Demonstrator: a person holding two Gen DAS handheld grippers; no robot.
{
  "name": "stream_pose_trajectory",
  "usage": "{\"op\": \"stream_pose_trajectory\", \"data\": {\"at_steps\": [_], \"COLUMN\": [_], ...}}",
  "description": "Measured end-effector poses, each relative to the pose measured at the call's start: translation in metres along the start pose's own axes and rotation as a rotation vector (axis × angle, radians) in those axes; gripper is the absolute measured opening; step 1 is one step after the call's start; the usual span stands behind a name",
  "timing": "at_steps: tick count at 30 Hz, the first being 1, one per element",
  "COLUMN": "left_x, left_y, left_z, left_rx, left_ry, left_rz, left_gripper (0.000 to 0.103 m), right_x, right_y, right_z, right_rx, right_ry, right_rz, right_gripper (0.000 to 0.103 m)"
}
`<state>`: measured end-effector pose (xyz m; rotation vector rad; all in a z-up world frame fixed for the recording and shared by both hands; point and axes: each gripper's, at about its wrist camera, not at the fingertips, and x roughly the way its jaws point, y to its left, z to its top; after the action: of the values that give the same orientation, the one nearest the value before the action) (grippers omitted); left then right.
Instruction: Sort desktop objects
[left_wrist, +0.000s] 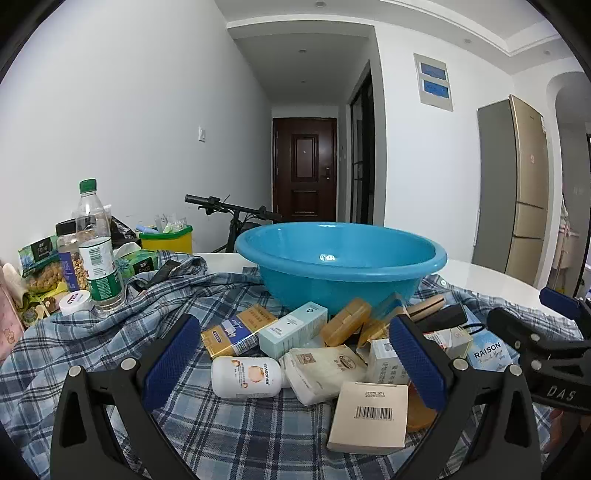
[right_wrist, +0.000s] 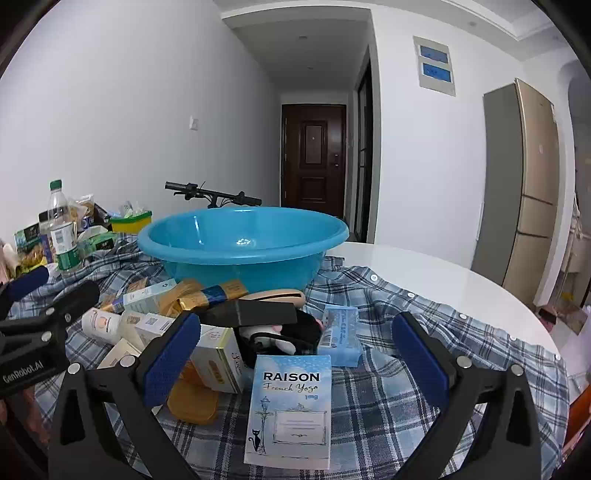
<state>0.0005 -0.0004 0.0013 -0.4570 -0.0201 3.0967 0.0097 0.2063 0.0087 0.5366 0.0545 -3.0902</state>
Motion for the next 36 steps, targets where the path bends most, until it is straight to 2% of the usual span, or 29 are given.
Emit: {"op": "stream_pose_trajectory", "data": {"at_steps": [4, 8, 18, 21, 29, 33, 36], "left_x": [-0.001, 0.0, 0.0, 0.0, 0.0, -0.001, -0.001], "left_y": [0.001, -0.001, -0.004, -0.004, -0.002, 0.002, 0.002], "left_z": [0.0, 0.0, -0.001, -0.001, -0.001, 0.0, 0.0], "left_rx": [-0.004, 0.002, 0.008, 0.009, 0.001, -0.018, -0.017], "left_ry": [-0.005, -0.007, -0.003, -0.004, -0.006, -0.007, -0.007], "left_rz": [0.002, 0.005, -0.015, -0.014, 0.007, 0.048, 0.04], "left_gripper": [0.103, 0.103, 0.103, 0.103, 0.103, 0.103, 0.103], "right_x": [0.003, 0.004, -0.007, -0.004, -0.002, -0.004, -0.002], "right_y": [0.005, 0.003, -0.005, -0.006, -0.006, -0.006, -0.004], "right_z": [0.0, 0.0, 0.0, 0.001, 0.001, 0.0, 0.001], "right_rx": [-0.015, -0.011, 0.043, 0.043, 0.04, 0.041, 0.029], "right_ry": [0.011, 0.014, -0.043, -0.024, -0.017, -0.023, -0.017], "right_rz": [-0.047, -0.008, -0.048, -0.04, -0.02, -0.027, -0.021], "right_gripper": [0.103, 0.103, 0.103, 0.103, 0.103, 0.103, 0.103]}}
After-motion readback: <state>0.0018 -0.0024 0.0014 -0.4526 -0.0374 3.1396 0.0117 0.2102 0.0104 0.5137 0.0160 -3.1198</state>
